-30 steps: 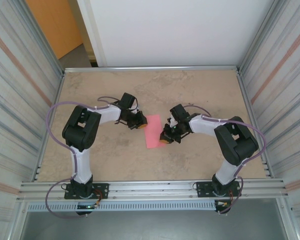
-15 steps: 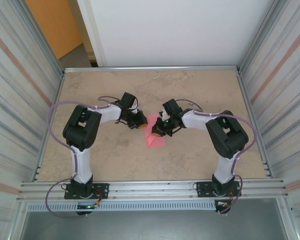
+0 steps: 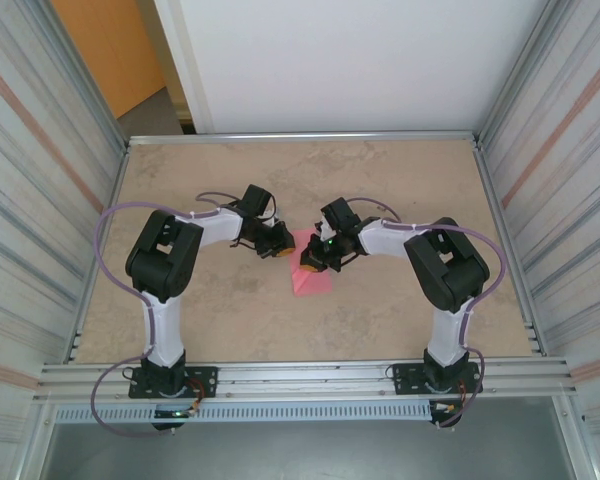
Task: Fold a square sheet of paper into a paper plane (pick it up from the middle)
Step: Fold the triangle a second time at the center of the table.
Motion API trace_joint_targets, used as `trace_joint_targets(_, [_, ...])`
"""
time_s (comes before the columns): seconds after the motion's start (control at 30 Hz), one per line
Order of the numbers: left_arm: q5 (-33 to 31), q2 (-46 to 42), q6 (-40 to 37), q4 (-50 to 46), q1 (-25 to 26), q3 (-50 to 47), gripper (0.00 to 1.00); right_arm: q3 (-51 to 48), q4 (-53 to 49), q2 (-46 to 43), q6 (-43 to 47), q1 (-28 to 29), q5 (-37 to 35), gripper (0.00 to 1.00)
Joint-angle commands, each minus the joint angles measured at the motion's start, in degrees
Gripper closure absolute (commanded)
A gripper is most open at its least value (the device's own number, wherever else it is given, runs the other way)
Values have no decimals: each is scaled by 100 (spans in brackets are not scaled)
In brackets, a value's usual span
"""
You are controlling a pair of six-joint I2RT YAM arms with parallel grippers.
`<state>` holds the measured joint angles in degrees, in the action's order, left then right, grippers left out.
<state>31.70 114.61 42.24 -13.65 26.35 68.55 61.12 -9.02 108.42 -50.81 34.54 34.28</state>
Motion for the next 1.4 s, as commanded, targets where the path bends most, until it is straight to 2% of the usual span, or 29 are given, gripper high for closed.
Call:
trace_joint_targets(0.0, [-135, 238, -50, -340, 63, -44, 85, 139, -73, 106, -37, 40, -123, 100])
trace_joint_targets(1.37, [-117, 212, -49, -327, 72, -79, 85, 294, -259, 364, 106, 116, -111, 100])
